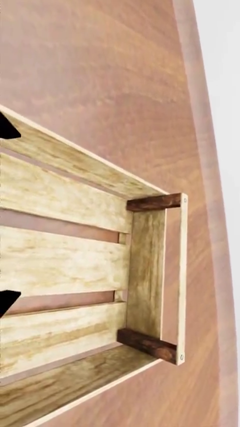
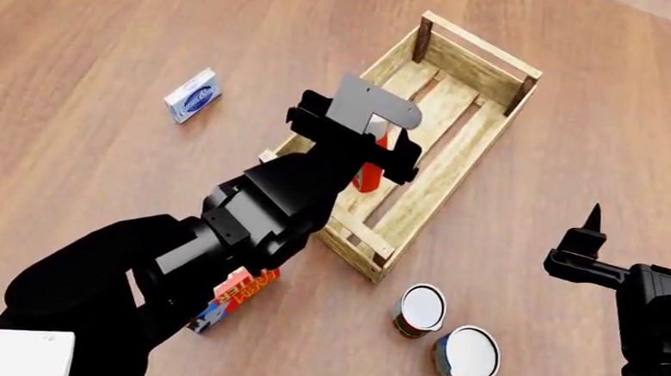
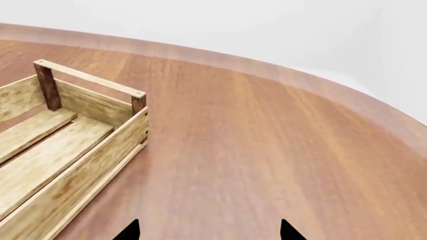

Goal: Pick up the ketchup, and put it in the wooden tray.

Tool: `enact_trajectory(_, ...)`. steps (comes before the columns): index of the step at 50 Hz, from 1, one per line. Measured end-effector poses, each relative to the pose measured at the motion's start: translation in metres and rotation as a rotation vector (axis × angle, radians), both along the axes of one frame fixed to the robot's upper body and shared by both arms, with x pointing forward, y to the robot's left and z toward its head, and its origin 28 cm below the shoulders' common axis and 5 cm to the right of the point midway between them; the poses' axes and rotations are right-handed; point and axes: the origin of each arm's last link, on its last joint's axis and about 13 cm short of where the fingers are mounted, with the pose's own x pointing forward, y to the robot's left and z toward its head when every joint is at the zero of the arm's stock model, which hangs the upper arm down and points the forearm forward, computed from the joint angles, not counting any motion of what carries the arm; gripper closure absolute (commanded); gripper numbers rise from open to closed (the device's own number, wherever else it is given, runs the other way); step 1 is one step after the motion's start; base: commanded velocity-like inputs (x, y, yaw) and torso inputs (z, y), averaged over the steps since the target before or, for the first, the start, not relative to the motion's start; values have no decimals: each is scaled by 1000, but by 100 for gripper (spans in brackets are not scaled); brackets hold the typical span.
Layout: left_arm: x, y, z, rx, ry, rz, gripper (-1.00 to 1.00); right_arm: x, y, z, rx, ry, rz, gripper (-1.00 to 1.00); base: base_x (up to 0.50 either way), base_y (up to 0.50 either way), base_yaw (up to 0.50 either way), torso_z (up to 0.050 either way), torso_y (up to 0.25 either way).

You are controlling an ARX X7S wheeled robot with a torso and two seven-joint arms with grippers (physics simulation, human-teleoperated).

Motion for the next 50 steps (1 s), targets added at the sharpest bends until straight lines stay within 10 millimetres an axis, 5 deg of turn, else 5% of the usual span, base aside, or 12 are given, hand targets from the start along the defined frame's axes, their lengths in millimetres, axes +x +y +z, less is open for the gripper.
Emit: enact_trajectory(50,2,2,5,36,8,1,-100,1,0,0,-6,-35,29,-100,0,0,0,-9,55)
